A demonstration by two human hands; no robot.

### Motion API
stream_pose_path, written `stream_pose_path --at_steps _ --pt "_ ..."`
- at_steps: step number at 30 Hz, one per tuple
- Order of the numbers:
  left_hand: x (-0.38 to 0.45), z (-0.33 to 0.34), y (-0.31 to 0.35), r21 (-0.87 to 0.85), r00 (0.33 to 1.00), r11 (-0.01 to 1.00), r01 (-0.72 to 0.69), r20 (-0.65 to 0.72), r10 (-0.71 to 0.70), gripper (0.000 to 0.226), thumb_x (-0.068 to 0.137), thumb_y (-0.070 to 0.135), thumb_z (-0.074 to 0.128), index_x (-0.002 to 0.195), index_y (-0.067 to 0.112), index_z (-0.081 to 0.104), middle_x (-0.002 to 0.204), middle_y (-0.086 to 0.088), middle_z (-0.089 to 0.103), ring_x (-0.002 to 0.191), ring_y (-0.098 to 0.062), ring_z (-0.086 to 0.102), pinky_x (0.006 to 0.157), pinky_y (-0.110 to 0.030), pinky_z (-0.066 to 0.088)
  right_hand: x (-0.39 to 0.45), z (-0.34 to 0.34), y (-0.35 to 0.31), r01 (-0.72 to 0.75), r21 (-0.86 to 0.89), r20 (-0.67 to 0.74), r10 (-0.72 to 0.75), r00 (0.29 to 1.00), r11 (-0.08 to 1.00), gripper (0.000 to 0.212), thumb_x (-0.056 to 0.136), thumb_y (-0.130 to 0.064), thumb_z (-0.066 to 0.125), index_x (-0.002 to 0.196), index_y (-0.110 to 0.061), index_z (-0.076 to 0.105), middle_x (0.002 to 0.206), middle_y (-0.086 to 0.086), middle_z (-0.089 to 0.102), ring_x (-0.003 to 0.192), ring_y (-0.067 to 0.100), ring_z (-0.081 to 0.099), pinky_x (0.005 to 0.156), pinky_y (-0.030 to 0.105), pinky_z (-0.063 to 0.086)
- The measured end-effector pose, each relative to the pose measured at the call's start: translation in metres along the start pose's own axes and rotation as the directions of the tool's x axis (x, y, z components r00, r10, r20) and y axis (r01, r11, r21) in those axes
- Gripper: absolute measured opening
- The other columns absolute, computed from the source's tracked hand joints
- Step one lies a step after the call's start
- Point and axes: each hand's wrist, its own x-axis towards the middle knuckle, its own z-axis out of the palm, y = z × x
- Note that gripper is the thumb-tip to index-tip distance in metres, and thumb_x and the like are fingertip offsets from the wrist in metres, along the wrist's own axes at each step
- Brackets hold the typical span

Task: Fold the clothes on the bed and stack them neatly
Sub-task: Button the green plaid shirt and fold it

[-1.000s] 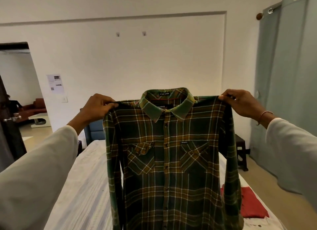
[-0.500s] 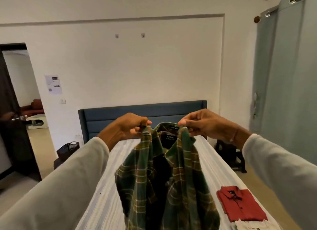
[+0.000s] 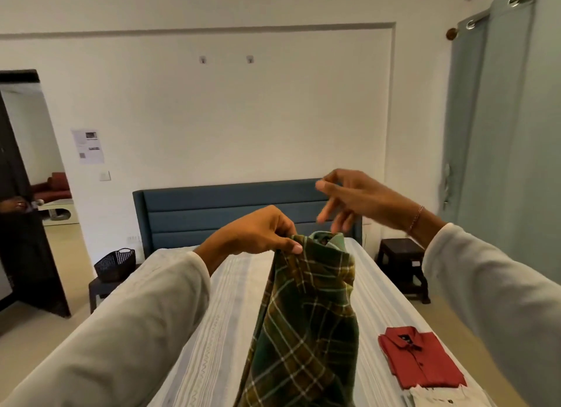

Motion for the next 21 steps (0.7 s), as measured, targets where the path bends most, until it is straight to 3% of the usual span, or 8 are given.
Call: stream_pose_path --at_steps 2,3,5,6,9,13,16,21 --pt "-0.002 0.001 -0.003 -0.018 0.999 0.999 -0.048 0.016 0.048 0.014 0.093 0.018 0.07 0.091 0.005 0.07 0.084 -0.008 0.072 0.08 -0.021 0.068 0.079 -0.028 0.058 0.003 -0.019 0.012 0.089 -0.213 -0.061 -0.104 0.993 0.973 0.021 0.1 -0.026 0.059 0.116 -0.013 0.057 0.09 0.009 0.077 0.075 0.021 0.075 0.065 0.028 0.06" --pt "-0.002 0.001 -0.004 -0.038 0.997 0.996 -0.076 0.017 0.077 0.012 0.094 0.015 0.068 0.092 0.003 0.067 0.083 -0.009 0.07 0.08 -0.021 0.067 0.078 -0.028 0.057 0.004 -0.023 0.02 0.124 -0.349 -0.023 -0.141 0.99 0.929 0.018 0.099 -0.02 0.063 0.116 -0.017 0.059 0.098 0.004 0.076 0.084 0.019 0.074 0.072 0.029 0.061" --pt "-0.002 -0.002 -0.002 -0.061 0.99 0.989 -0.135 0.03 0.137 0.01 0.096 0.01 0.065 0.093 0.0 0.063 0.084 -0.013 0.067 0.08 -0.022 0.065 0.078 -0.03 0.056 0.004 -0.019 0.039 0.169 -0.569 0.117 -0.124 0.985 0.805 0.033 0.096 -0.01 0.065 0.122 -0.028 0.058 0.119 -0.008 0.068 0.103 0.016 0.07 0.087 0.034 0.06" --pt "-0.002 -0.005 -0.001 -0.068 0.985 0.984 -0.162 0.041 0.165 0.008 0.096 0.008 0.064 0.093 0.0 0.062 0.084 -0.013 0.067 0.08 -0.022 0.064 0.077 -0.029 0.055 0.005 -0.014 0.045 0.189 -0.6 0.163 -0.113 0.98 0.778 0.041 0.096 -0.005 0.064 0.126 -0.031 0.056 0.126 -0.01 0.063 0.108 0.016 0.067 0.091 0.036 0.059" --pt "-0.001 -0.014 0.002 -0.116 0.974 0.972 -0.206 0.07 0.215 0.007 0.097 0.004 0.063 0.092 0.002 0.059 0.083 -0.008 0.065 0.08 -0.021 0.063 0.075 -0.028 0.052 0.006 -0.006 0.054 0.259 -0.461 0.186 -0.193 0.963 0.848 0.048 0.092 -0.001 0.068 0.129 -0.028 0.055 0.128 -0.01 0.062 0.104 0.016 0.07 0.093 0.038 0.059" --pt "-0.002 -0.02 -0.008 -0.248 0.966 0.937 -0.246 0.013 0.257 0.006 0.099 0.002 0.059 0.094 0.001 0.056 0.088 -0.015 0.063 0.084 -0.025 0.061 0.08 -0.036 0.052 0.005 -0.008 0.046 0.272 -0.205 0.205 -0.23 0.951 0.94 0.061 0.087 -0.001 0.075 0.138 -0.024 0.052 0.118 -0.005 0.07 0.088 0.026 0.075 0.082 0.036 0.062" --pt "-0.001 -0.015 -0.012 -0.342 0.959 0.9 -0.271 -0.019 0.282 0.003 0.099 -0.002 0.055 0.098 0.0 0.055 0.088 -0.018 0.06 0.083 -0.029 0.06 0.081 -0.038 0.053 0.013 0.002 0.037 0.371 -0.267 0.24 -0.311 0.92 0.89 0.068 0.087 -0.007 0.076 0.144 -0.03 0.047 0.119 -0.01 0.067 0.085 0.025 0.075 0.081 0.035 0.062" --pt "-0.004 -0.014 -0.019 -0.489 0.943 0.82 -0.298 -0.019 0.331 0.007 0.101 -0.004 0.046 0.099 0.001 0.051 0.089 -0.015 0.058 0.085 -0.025 0.06 0.082 -0.036 0.052 0.019 0.008 0.029 0.508 -0.404 0.298 -0.416 0.859 0.761 0.063 0.093 -0.006 0.069 0.145 -0.034 0.047 0.118 -0.009 0.066 0.098 0.015 0.072 0.086 0.029 0.06"
